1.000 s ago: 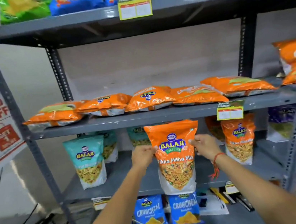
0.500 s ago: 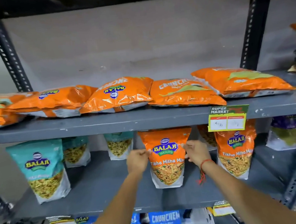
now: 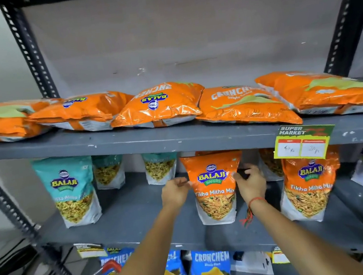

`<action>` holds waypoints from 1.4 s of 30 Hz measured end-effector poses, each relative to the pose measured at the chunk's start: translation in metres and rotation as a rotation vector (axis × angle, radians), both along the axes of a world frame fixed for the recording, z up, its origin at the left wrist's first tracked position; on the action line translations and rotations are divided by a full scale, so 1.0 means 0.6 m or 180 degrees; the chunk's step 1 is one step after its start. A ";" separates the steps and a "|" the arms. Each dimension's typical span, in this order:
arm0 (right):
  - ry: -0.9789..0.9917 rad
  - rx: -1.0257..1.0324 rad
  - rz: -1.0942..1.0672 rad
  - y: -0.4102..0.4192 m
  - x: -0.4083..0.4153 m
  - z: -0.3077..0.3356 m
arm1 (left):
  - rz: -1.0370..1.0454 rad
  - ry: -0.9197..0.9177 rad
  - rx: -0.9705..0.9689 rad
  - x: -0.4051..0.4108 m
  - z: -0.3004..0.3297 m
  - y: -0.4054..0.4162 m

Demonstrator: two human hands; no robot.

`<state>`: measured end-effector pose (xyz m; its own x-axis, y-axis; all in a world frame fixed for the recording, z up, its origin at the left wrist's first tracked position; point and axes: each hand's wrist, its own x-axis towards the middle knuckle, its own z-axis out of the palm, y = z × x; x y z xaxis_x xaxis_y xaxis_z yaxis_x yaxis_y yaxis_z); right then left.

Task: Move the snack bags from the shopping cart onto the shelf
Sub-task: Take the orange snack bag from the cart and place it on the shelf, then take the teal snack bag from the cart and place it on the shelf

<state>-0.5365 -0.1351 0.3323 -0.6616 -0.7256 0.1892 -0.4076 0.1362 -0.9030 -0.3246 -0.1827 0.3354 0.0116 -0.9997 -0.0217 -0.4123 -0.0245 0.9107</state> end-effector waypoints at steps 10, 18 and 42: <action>-0.0778 -0.0593 0.1373 0.044 0.307 0.097 | 0.0911 0.0898 -0.0612 0.262 0.082 0.119; -0.0665 0.0092 0.3177 0.125 0.635 0.027 | 0.2037 0.0682 -0.0498 0.613 0.030 0.316; 0.0910 0.3526 0.5113 0.181 0.897 -0.517 | 0.3742 0.0982 0.2957 0.647 -0.520 0.618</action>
<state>0.0016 -0.0268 0.0221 0.5756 -0.3755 -0.7264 -0.8014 -0.0823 -0.5925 0.0637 0.1883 0.0235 0.6407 -0.0599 -0.7655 0.4443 -0.7842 0.4332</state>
